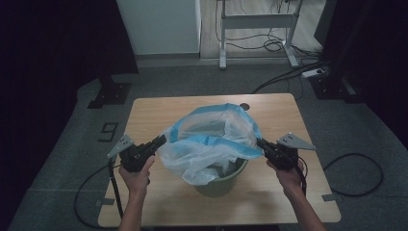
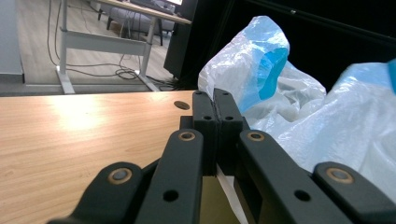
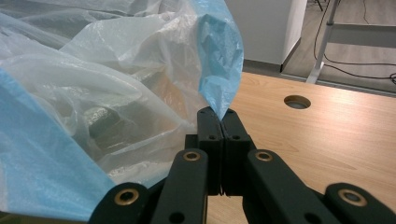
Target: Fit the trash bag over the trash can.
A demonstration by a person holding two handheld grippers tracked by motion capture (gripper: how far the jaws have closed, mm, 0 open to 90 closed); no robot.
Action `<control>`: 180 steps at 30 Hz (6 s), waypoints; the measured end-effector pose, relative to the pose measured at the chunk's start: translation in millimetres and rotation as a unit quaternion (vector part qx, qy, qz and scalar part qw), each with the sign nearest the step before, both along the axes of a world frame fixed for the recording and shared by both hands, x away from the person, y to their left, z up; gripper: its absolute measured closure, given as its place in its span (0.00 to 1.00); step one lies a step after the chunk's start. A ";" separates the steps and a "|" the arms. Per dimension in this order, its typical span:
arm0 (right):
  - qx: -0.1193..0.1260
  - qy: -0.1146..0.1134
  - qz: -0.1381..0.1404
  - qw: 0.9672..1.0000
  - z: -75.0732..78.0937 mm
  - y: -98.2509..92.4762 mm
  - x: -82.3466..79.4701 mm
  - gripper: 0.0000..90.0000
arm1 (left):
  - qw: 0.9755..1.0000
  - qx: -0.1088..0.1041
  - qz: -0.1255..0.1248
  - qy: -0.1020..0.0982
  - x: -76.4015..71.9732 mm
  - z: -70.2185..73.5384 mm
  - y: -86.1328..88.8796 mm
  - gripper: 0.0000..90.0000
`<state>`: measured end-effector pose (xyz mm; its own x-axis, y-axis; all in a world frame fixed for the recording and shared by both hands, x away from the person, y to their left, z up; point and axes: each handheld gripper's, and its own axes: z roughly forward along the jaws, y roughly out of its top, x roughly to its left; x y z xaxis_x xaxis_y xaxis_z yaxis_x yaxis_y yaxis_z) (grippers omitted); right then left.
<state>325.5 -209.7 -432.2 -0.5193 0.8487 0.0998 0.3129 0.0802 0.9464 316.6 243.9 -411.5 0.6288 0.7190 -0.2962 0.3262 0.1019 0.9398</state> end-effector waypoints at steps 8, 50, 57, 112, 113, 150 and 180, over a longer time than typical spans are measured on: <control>-0.002 0.002 0.002 1.000 -1.6 2.5 1.7 0.96 | 1.000 0.002 -0.001 0.009 1.8 -3.3 0.9 0.99; 0.036 -0.030 -0.002 0.999 16.9 -20.6 -32.2 0.46 | 0.996 0.029 -0.023 0.086 14.7 -26.4 -5.4 0.97; 0.030 -0.059 0.120 0.991 41.8 16.4 -55.6 0.41 | 0.996 0.028 -0.021 0.077 13.4 -25.3 -6.1 0.96; -0.043 0.028 0.228 0.972 -55.1 61.2 -82.7 0.97 | 0.994 0.075 -0.080 0.012 -25.5 18.9 -13.3 0.31; -0.044 0.027 0.228 0.972 -54.9 61.2 -82.7 0.97 | 0.993 0.081 -0.083 0.011 -22.5 21.4 -17.3 0.30; 0.003 -0.044 0.089 0.995 -7.2 -26.8 -35.9 0.39 | 0.993 0.098 -0.057 0.041 20.9 25.9 -36.2 1.00; 0.005 -0.011 0.096 0.995 -13.6 -5.2 22.0 0.99 | 0.995 0.084 -0.040 0.036 39.0 23.3 -24.9 1.00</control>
<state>347.5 -214.8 -445.8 -0.6744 0.7323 0.0946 0.2725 0.1277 0.9537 355.5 219.0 -388.1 0.6678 0.7102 -0.2228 0.3944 -0.0837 0.9151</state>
